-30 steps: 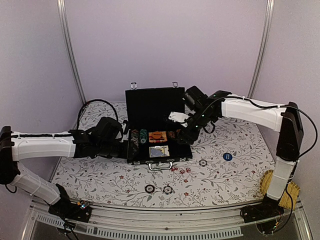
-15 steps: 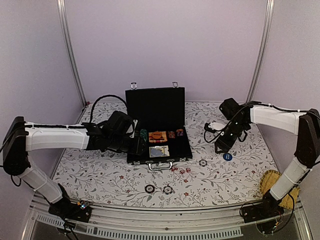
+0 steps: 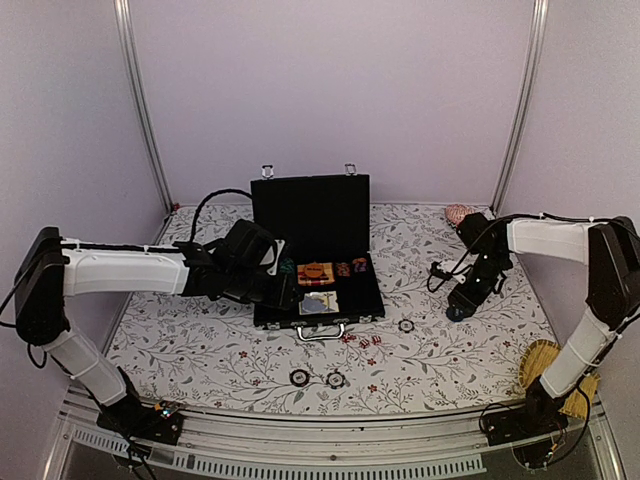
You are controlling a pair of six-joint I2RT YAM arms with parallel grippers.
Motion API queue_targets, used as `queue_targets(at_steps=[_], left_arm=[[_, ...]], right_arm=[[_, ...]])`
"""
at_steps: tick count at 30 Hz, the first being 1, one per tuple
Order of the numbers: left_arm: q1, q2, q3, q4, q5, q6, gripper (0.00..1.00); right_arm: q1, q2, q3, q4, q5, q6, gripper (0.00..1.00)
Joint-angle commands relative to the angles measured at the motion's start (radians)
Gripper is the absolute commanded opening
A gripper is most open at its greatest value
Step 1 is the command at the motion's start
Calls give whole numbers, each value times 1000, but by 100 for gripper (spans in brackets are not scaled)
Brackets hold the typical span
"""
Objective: Pack up texas hold em set
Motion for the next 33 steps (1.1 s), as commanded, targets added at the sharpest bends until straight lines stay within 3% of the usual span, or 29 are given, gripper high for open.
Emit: queue_targets(at_steps=[1, 33], left_arm=[[-7, 17, 34, -2, 16, 13, 46], [-8, 30, 18, 5, 7, 13, 46]], right_arm=[[-3, 39, -19, 18, 30, -8, 64], [-3, 211, 63, 48, 75, -14, 64]])
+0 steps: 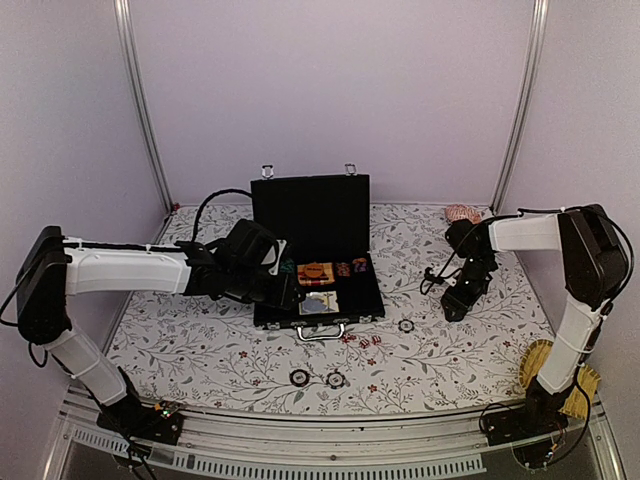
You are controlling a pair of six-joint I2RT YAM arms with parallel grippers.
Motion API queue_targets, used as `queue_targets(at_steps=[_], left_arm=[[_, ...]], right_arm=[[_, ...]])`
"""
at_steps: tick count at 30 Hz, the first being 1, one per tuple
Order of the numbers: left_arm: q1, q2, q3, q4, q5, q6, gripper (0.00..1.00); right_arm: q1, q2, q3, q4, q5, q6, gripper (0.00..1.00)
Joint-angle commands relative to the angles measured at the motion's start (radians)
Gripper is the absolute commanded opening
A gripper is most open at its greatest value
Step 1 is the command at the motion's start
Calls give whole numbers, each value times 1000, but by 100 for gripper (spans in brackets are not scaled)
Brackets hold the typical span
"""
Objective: Pack up texas hold em set
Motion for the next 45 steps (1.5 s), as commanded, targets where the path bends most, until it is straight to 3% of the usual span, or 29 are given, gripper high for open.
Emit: queue_targets(at_steps=[1, 21, 32, 45], left_arm=[[-7, 17, 9, 5, -3, 12, 46], [-8, 16, 12, 7, -4, 14, 46], [4, -47, -1, -46, -84, 30, 47], [17, -212, -132, -53, -139, -55, 48]], right_arm=[[0, 27, 7, -19, 12, -5, 63], [44, 6, 10, -48, 55, 10, 44], [178, -15, 309, -147, -11, -12, 44], [486, 186, 647, -137, -71, -44, 44]])
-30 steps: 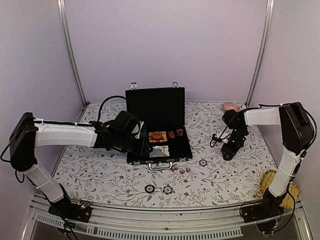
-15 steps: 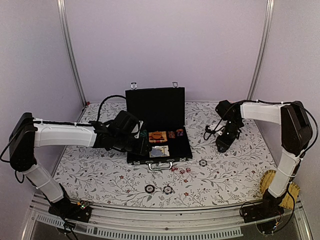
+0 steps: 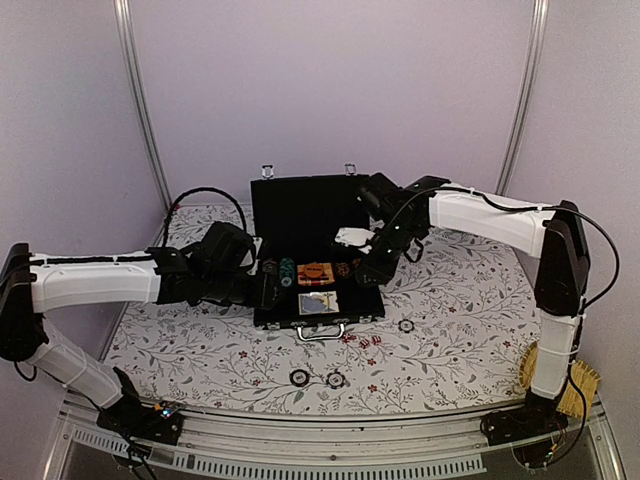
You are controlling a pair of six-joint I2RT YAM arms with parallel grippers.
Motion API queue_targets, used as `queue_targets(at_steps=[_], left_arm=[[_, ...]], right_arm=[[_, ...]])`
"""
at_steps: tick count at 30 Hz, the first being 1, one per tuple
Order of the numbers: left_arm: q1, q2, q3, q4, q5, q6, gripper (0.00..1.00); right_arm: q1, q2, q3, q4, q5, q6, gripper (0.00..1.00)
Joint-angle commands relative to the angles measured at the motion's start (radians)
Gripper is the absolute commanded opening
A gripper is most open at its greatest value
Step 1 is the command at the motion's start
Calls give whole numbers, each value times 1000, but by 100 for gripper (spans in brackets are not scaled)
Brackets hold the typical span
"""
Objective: Pack up texas hold em set
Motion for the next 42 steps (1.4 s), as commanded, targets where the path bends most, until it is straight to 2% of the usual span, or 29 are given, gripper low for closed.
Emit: queue_targets(at_steps=[1, 9, 15, 20, 42], left_arm=[[7, -59, -51, -14, -31, -40, 48], [10, -129, -107, -21, -53, -57, 48], [13, -151, -127, -13, -53, -60, 48], [15, -156, -134, -13, -52, -59, 48], [19, -143, -139, 4, -38, -65, 49]], right_arm=[[77, 98, 97, -5, -41, -23, 44], [150, 284, 312, -6, -71, -21, 44], [162, 389, 413, -8, -59, -22, 44], [163, 442, 423, -1, -58, -26, 45], [165, 496, 435, 12, -101, -18, 47]])
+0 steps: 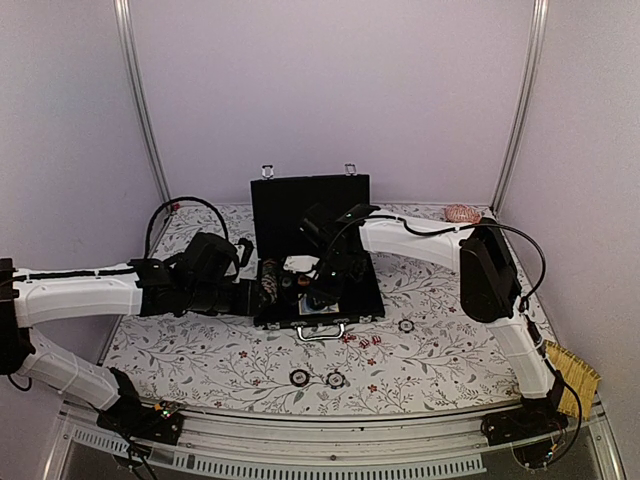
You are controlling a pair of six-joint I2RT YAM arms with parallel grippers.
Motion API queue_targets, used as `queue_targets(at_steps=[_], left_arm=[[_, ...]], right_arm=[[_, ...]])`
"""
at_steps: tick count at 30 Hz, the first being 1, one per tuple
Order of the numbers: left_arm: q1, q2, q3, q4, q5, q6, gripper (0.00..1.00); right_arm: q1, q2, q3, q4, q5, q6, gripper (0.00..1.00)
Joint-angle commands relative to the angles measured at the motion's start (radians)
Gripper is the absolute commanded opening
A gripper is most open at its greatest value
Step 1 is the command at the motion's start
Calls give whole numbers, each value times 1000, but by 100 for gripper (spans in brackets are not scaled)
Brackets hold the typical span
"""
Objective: Pack up texas hold em set
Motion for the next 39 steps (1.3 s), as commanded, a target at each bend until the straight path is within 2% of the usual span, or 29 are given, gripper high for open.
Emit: queue_targets(at_steps=[1, 15, 21, 26, 30, 39], left_arm=[[11, -4, -8, 10, 1, -5, 49], [11, 5, 1, 8, 7, -2, 49], [11, 21, 40, -24, 8, 22, 49], [8, 52, 86, -79, 36, 63, 48], [-9, 91, 138, -144, 63, 108, 46], [-138, 245, 306, -263, 136, 242, 46]], right_arm=[[5, 44, 20, 6, -12, 0, 47], [6, -34, 16, 11, 36, 8, 60], [6, -173, -29, -2, 6, 19, 63], [-5, -334, -204, 19, -52, 13, 63], [-73, -487, -420, 69, -130, 19, 63], [-395, -832, -889, 259, -221, 61, 63]])
